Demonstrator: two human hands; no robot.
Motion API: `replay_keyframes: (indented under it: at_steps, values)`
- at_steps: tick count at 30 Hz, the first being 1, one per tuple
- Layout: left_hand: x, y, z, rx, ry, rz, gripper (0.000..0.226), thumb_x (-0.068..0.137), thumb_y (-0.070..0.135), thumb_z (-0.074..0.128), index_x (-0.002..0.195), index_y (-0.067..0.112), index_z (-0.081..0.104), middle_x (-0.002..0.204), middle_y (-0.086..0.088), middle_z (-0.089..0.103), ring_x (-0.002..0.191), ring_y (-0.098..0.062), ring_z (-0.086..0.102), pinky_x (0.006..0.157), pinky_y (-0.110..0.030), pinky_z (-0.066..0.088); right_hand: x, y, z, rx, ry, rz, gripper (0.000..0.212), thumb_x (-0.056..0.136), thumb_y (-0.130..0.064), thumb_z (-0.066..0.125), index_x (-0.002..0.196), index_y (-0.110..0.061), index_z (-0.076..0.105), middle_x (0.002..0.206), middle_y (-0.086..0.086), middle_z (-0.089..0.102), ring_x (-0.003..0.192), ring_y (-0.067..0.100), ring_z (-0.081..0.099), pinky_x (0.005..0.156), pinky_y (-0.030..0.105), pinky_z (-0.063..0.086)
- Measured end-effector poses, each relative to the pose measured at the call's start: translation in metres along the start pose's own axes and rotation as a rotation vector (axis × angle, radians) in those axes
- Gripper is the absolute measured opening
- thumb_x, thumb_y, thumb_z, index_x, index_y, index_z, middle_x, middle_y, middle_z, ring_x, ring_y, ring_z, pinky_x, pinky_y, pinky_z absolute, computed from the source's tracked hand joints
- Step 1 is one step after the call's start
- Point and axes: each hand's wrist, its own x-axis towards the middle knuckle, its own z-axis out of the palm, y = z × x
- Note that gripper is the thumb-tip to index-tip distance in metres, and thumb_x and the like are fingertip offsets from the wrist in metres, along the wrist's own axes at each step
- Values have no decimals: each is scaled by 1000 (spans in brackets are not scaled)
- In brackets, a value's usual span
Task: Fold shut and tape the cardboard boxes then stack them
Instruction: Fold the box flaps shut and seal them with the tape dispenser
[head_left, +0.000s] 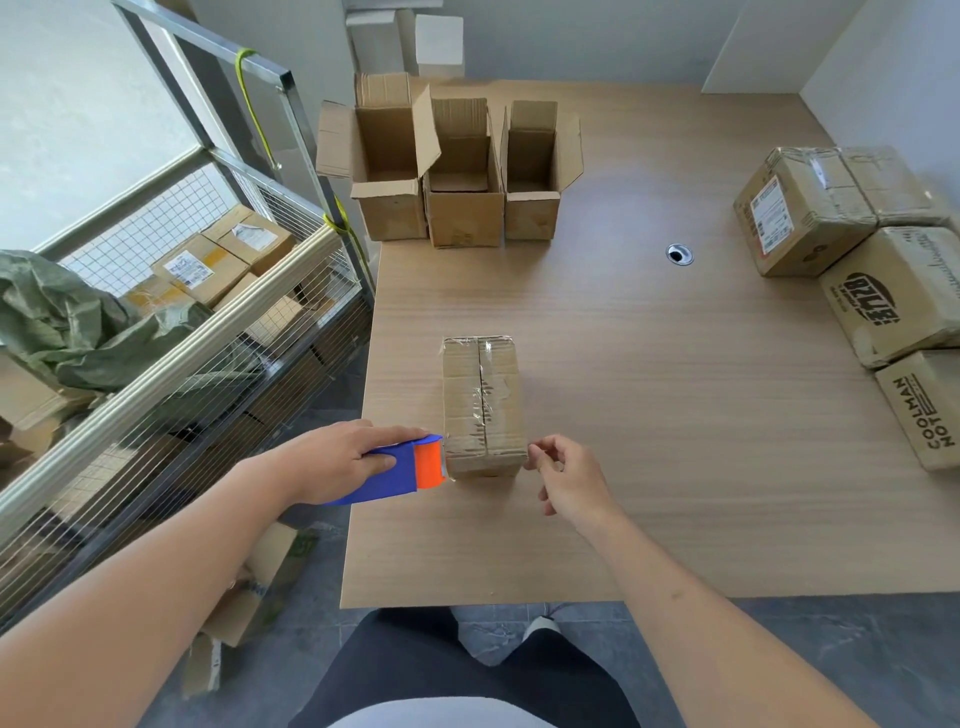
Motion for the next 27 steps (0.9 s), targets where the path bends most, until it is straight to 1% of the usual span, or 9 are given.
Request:
replay_keyframes:
  at_steps: [1,3,6,8,10,14,20,23,27]
  values:
    - [0,1,-1,1,-5,0,51,107,41,41,142,74,22,116,12,54,105,-9,52,98,-41,44,0,1,1,-36,-27,13,23,103,-35,56,125,-28,62,105,-3,70,63,19,62,55,47,59]
    - [0,3,-2,-1,-13,3,52,107,41,42,143,72,22,121,11,54,108,-11,52,99,-42,44,3,5,1,-134,-14,18,60,104,-40,48,159,-35,25,123,-8,63,88,25,69,70,41,57]
    - [0,4,-2,-18,-15,3,52,108,39,42,144,71,24,126,9,53,110,-13,52,99,-41,44,8,7,-1,-359,197,-257,60,105,-41,36,162,-30,20,150,-4,50,135,23,50,110,39,41]
    - [0,3,-1,-36,-15,-2,52,108,38,43,144,72,24,128,8,53,114,-14,52,101,-42,44,11,0,4,-603,187,-584,65,105,-54,30,163,-29,16,167,-3,25,154,17,21,122,34,17]
    - [0,4,1,-59,-15,1,53,108,37,43,143,73,25,128,6,54,114,-15,52,102,-44,44,18,-5,17,-817,96,-853,73,103,-65,28,164,-28,12,172,-3,7,158,17,4,127,36,5]
    - [1,2,7,-124,-15,7,55,108,37,44,138,78,24,116,8,56,105,-12,55,98,-42,46,30,2,40,-981,191,-1059,65,104,-54,46,159,-21,33,168,5,24,155,24,23,122,50,28]
    - [-7,-22,22,-285,-37,46,57,108,32,47,141,75,29,124,15,55,116,-7,53,103,-36,41,39,10,41,-1027,278,-1148,58,105,-44,53,157,-22,39,164,5,33,152,26,31,121,51,31]
    - [-16,-34,33,-322,11,58,56,109,30,46,144,71,30,107,27,52,102,1,53,89,-30,41,39,8,41,-1034,266,-1133,59,104,-45,54,157,-24,39,164,5,34,152,27,32,120,51,32]
    - [-18,-37,43,-309,61,20,53,109,36,41,143,73,26,98,23,52,94,3,52,81,-29,41,36,4,39,-1038,235,-1105,58,104,-47,51,157,-26,39,164,4,33,152,26,31,121,50,31]
